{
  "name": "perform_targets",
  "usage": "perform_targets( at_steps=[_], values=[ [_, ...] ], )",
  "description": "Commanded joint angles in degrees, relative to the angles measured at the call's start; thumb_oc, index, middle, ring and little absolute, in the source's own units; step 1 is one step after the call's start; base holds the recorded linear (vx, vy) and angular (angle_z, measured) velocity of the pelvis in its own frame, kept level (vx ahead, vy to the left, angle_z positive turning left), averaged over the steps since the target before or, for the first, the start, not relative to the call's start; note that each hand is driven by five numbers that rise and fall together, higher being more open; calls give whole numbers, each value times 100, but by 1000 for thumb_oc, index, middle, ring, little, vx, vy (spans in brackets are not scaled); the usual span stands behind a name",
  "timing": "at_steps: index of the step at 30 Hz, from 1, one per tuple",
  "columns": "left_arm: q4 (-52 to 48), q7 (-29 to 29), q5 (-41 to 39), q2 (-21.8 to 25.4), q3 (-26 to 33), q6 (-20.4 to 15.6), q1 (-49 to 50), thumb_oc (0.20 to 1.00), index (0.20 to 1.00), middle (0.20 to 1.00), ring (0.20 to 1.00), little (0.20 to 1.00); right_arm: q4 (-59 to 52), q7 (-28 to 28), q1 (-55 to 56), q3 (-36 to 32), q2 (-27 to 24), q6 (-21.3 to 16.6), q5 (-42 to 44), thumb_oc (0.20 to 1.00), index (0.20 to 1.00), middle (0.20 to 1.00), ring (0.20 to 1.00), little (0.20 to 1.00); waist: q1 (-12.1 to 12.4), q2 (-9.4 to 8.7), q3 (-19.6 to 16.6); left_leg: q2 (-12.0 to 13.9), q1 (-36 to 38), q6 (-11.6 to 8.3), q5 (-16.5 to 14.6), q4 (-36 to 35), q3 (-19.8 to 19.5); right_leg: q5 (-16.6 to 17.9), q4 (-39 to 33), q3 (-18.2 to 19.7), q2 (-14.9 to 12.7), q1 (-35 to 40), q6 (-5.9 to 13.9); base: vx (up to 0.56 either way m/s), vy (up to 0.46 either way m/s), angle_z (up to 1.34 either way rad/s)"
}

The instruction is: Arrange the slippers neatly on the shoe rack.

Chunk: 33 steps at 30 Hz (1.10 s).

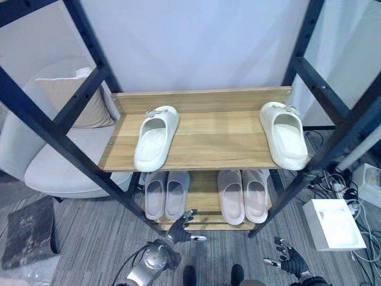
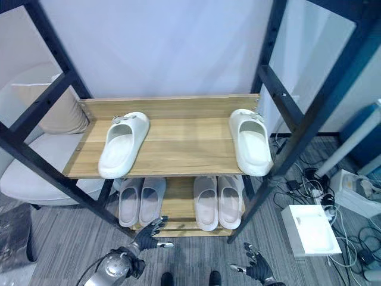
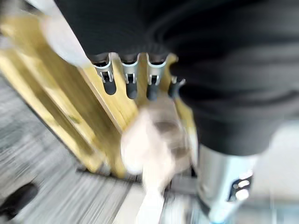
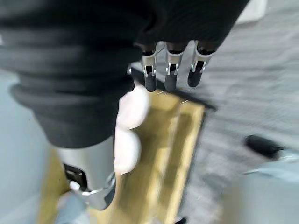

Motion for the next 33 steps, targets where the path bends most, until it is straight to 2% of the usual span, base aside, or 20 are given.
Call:
perform_targets(
  at_steps=[1, 3, 5, 6, 10, 14, 16, 17, 19, 20, 21, 22, 23, 24, 25, 26, 29, 30, 33],
  values=[
    [-356, -384, 552, -33, -59, -251, -704, 1000, 1000, 1000, 1000, 1000, -393, 0, -323, 170, -98, -227, -44, 1000, 1000, 1000, 1000, 1000, -39, -105, 122, -124, 210, -61, -348, -2, -1, -310, 141, -153, -118, 84, 385, 15, 5, -7],
    [-1121, -748, 527, 33, -581, -349, -1446, 1000, 1000, 1000, 1000, 1000, -326, 93, -441, 202, -81, -232, 128, 1000, 1000, 1000, 1000, 1000, -127, -60, 95, -134, 227, -54, -370, -2, 6, -317, 125, -134, -126, 100, 390, 23, 8, -6],
    [-2113, -987, 50, 245, -685, -407, -1919, 1000, 1000, 1000, 1000, 1000, -366, 125, -513, 202, -75, -228, 186, 1000, 1000, 1000, 1000, 1000, -153, -26, 95, -144, 239, -58, -381, -2, 12, -323, 120, -145, -128, 119, 394, 4, 0, -2],
    [-2146, -999, 29, 268, -679, -385, -1923, 1000, 1000, 1000, 1000, 1000, -365, 127, -520, 199, -72, -227, 188, 1000, 1000, 1000, 1000, 1000, -152, -29, 103, -143, 241, -58, -382, -2, 12, -324, 121, -145, -127, 121, 394, 7, 0, -3],
    [-3108, -1177, -944, 396, -604, -448, -2285, 1000, 1000, 1000, 1000, 1000, -356, 183, -561, 200, -33, -224, 253, 1000, 1000, 1000, 1000, 1000, -166, 7, 90, -148, 265, -74, -375, -2, -9, -337, 116, -168, -135, 155, 391, 0, 0, 0],
    [-4000, -1201, -2207, 537, -148, -447, -2378, 1000, 1000, 1000, 1000, 1000, -488, 255, -453, 201, -22, -205, 253, 1000, 1000, 1000, 1000, 1000, -147, 15, 73, -153, 302, -86, -375, -2, -39, -346, 112, -213, -140, 225, 385, 16, -14, 5],
    [-4215, -1097, -2433, 579, 84, -481, -2382, 1000, 1000, 1000, 1000, 1000, -522, 265, -410, 196, -8, -198, 264, 1000, 1000, 1000, 1000, 1000, -124, 13, 68, -154, 306, -91, -371, -2, -53, -349, 111, -232, -142, 240, 382, 3, -17, 4],
    [-4580, -736, -2595, 646, 657, -647, -2364, 1000, 1000, 1000, 1000, 1000, -553, 263, -321, 161, 91, -178, 312, 1000, 1000, 1000, 1000, 1000, -52, 9, 56, -161, 315, -101, -357, -2, -92, -361, 105, -271, -150, 280, 371, 0, 0, 0],
    [-4695, -651, -2624, 652, 842, -653, -2354, 1000, 1000, 1000, 1000, 1000, -544, 264, -301, 174, 123, -165, 310, 1000, 1000, 1000, 1000, 1000, -41, 6, 55, -164, 328, -105, -358, -2, -111, -372, 101, -287, -147, 303, 365, 12, -21, 4],
    [-4792, -377, -2467, 672, 1188, -751, -2376, 1000, 1000, 1000, 1000, 1000, -542, 271, -280, 172, 162, -155, 290, 1000, 1000, 1000, 1000, 1000, -2, -5, 47, -167, 341, -110, -363, -2, -129, -381, 92, -305, -145, 327, 357, 22, -24, 10],
    [-4825, 4, -2121, 798, 1799, -899, -2146, 1000, 1000, 1000, 1000, 1000, -1043, 531, 64, 71, 259, -142, 736, 1000, 1000, 1000, 1000, 1000, 38, -8, 50, -159, 358, -119, -363, -2, -129, -400, 75, -311, -137, 361, 345, 23, -34, 11],
    [-4685, 255, -1823, 787, 1959, -960, -2244, 1000, 1000, 1000, 1000, 1000, -844, 602, 35, 129, 192, -224, 737, 1000, 1000, 1000, 1000, 1000, 47, -16, 49, -153, 365, -120, -363, -2, -136, -399, 79, -313, -137, 367, 337, 30, -35, 6],
    [-4672, 767, -1073, 986, 2614, -996, -2155, 1000, 1000, 1000, 1000, 1000, -889, 410, -177, -12, 226, -160, 776, 1000, 1000, 1000, 1000, 1000, 117, -22, 47, -142, 370, -133, -368, -2, -132, -412, 58, -317, -127, 389, 326, 17, -25, 5],
    [-4689, 783, -1053, 988, 2622, -986, -2141, 1000, 1000, 1000, 1000, 1000, -890, 409, -183, -2, 221, -156, 778, 1000, 1000, 1000, 1000, 1000, 107, -22, 52, -141, 377, -134, -370, -2, -131, -414, 58, -316, -126, 395, 325, 0, 0, 0],
    [-4466, 1032, -666, 1056, 2821, -992, -2112, 1000, 1000, 1000, 1000, 1000, -896, 450, -160, -17, 203, -196, 809, 1000, 1000, 1000, 1000, 1000, 133, -24, 45, -139, 380, -134, -371, -2, -134, -418, 47, -313, -120, 409, 319, 26, -11, 7],
    [-4185, 1408, 94, 1256, 3011, -902, -2181, 1000, 1000, 1000, 1000, 1000, -901, 434, -184, -34, 207, -197, 823, 1000, 1000, 1000, 1000, 1000, 134, -19, 39, -137, 393, -133, -377, -2, -128, -424, 41, -299, -114, 420, 316, 38, -9, 7],
    [-3652, 1993, 1514, 1865, 3493, -590, -2246, 1000, 1000, 1000, 1000, 1000, -973, 359, -197, -239, 177, -220, 823, 1000, 1000, 1000, 1000, 1000, 137, 33, 13, -129, 427, -135, -408, -2, -96, -425, 37, -245, -97, 426, 321, 32, 1, 5],
    [-3658, 1997, 1521, 1864, 3502, -590, -2231, 1000, 1000, 1000, 1000, 1000, -975, 357, -195, -231, 174, -219, 820, 1000, 1000, 1000, 1000, 1000, 134, 34, 11, -128, 431, -134, -410, -2, -92, -426, 37, -240, -96, 428, 321, 59, -3, -5],
    [-3249, 2397, 2440, 2260, 3671, -379, -2186, 1000, 1000, 1000, 1000, 1000, -938, 327, -180, -233, 211, -235, 828, 1000, 1000, 1000, 1000, 1000, 107, 57, -12, -110, 456, -139, -444, -2, -54, -440, 29, -204, -81, 439, 317, 30, 0, -5]
  ],
)
